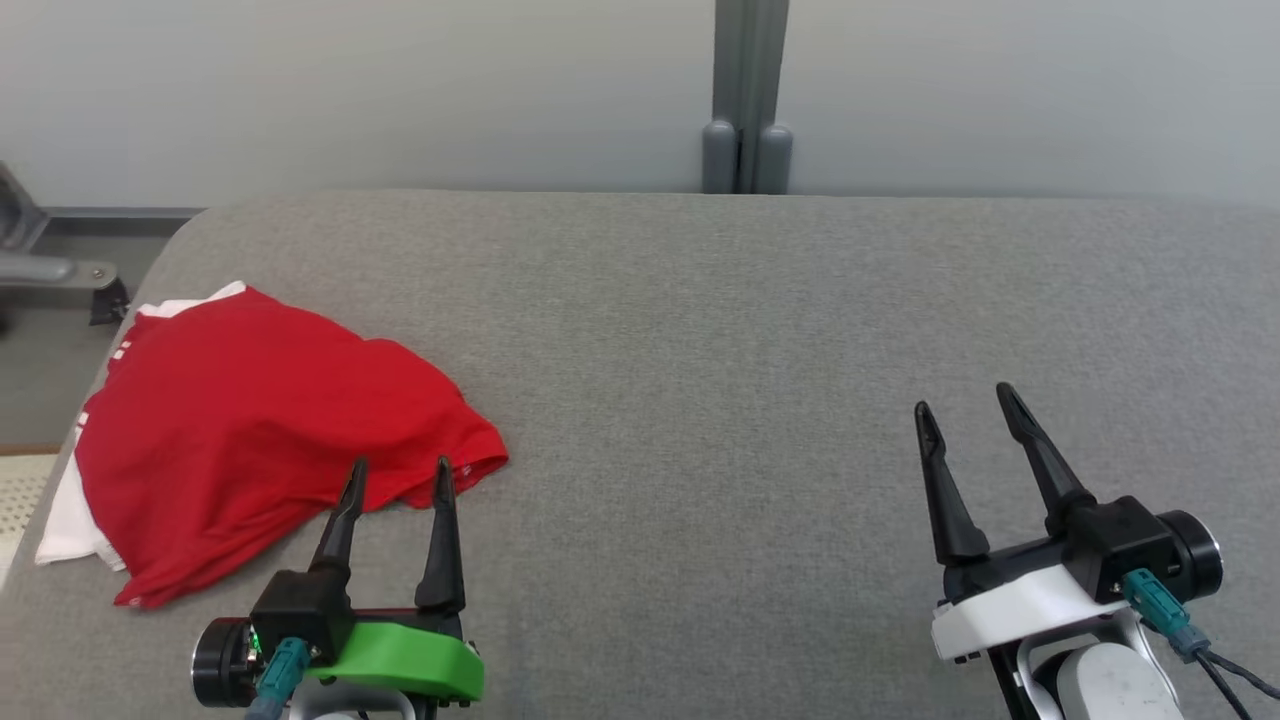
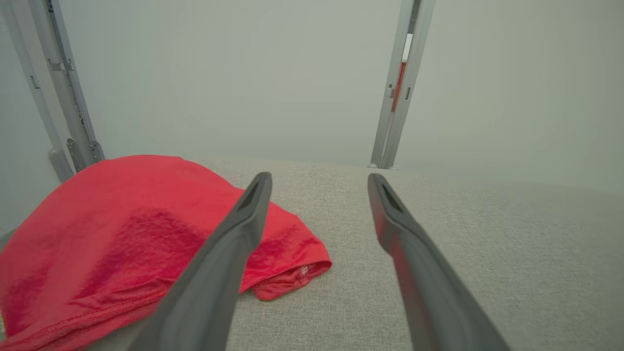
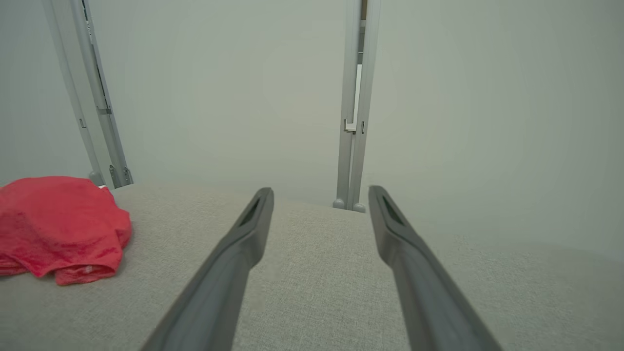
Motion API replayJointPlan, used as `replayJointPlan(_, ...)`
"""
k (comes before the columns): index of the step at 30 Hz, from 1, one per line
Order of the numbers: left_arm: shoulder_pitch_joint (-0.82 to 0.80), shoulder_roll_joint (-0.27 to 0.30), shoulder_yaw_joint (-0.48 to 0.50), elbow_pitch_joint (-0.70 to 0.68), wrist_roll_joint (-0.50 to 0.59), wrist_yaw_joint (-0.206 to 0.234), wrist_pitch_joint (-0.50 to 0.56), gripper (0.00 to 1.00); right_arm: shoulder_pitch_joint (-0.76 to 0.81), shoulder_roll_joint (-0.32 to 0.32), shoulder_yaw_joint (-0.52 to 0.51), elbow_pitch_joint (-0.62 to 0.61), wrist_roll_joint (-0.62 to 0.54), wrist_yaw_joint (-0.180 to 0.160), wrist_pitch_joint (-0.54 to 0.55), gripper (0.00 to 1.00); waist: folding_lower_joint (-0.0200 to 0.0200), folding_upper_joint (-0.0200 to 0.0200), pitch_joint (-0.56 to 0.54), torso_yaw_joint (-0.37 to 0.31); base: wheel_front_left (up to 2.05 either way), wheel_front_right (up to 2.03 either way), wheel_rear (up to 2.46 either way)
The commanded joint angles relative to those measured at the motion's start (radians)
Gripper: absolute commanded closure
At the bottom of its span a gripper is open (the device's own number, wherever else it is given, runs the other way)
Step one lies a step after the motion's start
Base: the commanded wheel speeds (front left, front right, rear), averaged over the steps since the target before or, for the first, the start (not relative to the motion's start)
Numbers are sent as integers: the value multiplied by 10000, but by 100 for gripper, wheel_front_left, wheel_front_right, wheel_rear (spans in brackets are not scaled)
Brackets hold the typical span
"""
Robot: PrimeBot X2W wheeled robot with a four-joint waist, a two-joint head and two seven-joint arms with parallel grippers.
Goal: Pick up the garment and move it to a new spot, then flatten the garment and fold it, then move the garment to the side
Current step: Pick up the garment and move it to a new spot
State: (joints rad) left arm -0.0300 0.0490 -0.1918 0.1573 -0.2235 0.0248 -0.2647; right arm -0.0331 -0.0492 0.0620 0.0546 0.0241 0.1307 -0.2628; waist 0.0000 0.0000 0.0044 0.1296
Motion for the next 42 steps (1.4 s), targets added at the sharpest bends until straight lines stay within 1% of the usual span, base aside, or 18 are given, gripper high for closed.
replayJointPlan(1, 61, 28, 116, 46, 101, 84, 3, 0, 119, -23, 89, 23, 26, 1, -32, 0, 0, 0, -81, 893, 0, 0, 0)
replayJointPlan(8, 117, 28, 524, 173, 244, 190, 5, 0, 107, -23, 611, 170, 153, 1, -32, 0, 0, 0, -126, 2369, 0, 0, 0)
replayJointPlan(11, 141, 26, 634, 170, 284, 151, 3, 0, 48, -25, 817, 219, 181, 1, -32, 0, 0, 0, -147, 2930, 0, 0, 0)
replayJointPlan(16, 194, 26, 739, 111, 332, 113, 3, 0, -46, -31, 1096, 276, 351, 1, -32, 0, 0, 0, -185, 3612, 0, 0, 0)
replayJointPlan(18, 229, 28, 820, 31, 312, 154, 3, 0, -86, -25, 1265, 313, 388, 1, -32, 0, 0, 0, -151, 3762, 0, 0, 0)
replayJointPlan(25, 284, 22, 947, -226, 194, 252, 3, 0, -327, -32, 1573, 468, 291, 1, -32, 0, 0, 0, 6, 3854, 0, 0, 0)
replayJointPlan(28, 310, 21, 946, -243, 165, 289, 3, 0, -343, -32, 1545, 489, 433, 1, -32, 0, 0, 0, 35, 3848, 0, 0, 0)
replayJointPlan(32, 186, 23, 940, -155, 127, 256, 4, 0, -221, -32, 1416, 457, 343, 1, -32, 0, 0, 0, 71, 3818, 0, 0, 0)
replayJointPlan(35, 9, 23, 1056, -99, 70, 229, 4, 0, -269, -31, 1396, 376, 208, 1, -32, 0, 0, 0, 313, 3634, 0, 0, 0)
replayJointPlan(39, -435, 23, 1276, 135, 81, 77, 4, 0, -497, -32, 1335, 258, -101, 1, -32, 0, 0, 0, 853, 3362, 0, 0, 0)
replayJointPlan(42, -967, 117, 1459, 534, 319, -204, 5, 0, -713, -42, 1283, 184, -528, 1, -32, 0, 0, 0, 1423, 3144, 0, 0, 0)
